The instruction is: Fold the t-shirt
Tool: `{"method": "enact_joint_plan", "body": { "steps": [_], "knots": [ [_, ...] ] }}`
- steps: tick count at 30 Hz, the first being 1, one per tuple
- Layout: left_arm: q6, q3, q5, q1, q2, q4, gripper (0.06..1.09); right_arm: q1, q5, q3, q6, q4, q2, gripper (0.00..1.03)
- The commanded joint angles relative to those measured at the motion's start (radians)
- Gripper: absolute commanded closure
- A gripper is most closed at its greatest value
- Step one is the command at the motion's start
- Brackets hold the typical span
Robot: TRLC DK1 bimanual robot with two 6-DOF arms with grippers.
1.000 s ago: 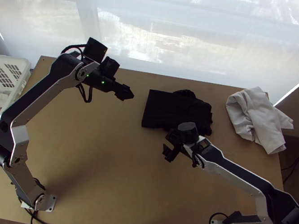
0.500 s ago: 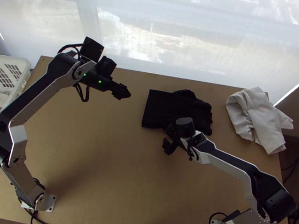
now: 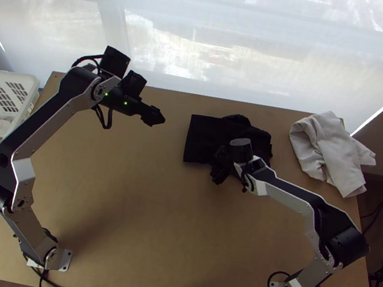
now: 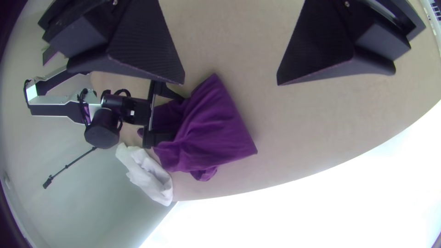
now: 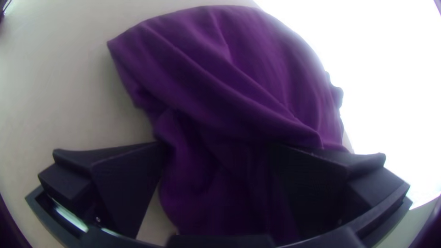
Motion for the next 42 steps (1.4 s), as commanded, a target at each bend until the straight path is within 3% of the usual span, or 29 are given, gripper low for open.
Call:
{"method": "enact_joint_plan", "body": {
  "steps": [1, 2, 3, 5, 6, 23, 42],
  "knots": [
    [0.005, 0.001, 0.001, 0.011, 0.0, 0.0, 0.11, -0.036, 0.029, 0.066, -0.006, -0.01, 0.071, 0.12],
    [0.005, 0.001, 0.001, 0.011, 0.0, 0.0, 0.11, -0.036, 0.029, 0.071, -0.007, -0.01, 0.077, 0.2],
    [0.005, 0.001, 0.001, 0.011, 0.0, 0.0, 0.11, -0.036, 0.029, 0.075, -0.007, -0.01, 0.082, 0.35],
    [0.005, 0.001, 0.001, 0.011, 0.002, 0.0, 0.11, -0.032, 0.031, 0.075, -0.02, -0.01, 0.084, 0.86],
    [0.005, 0.003, 0.001, 0.011, 0.002, 0.0, 0.11, -0.03, 0.032, 0.075, -0.018, -0.004, 0.085, 1.01],
    [-0.01, 0.044, 0.003, -0.012, 0.016, 0.0, 0.11, -0.056, 0.077, 0.118, 0.112, 0.011, -0.142, 1.0],
    [-0.029, 0.055, 0.0, -0.052, -0.006, -0.021, 0.11, -0.279, 0.09, 0.198, 0.152, -0.046, -0.412, 1.0]
  ]
}}
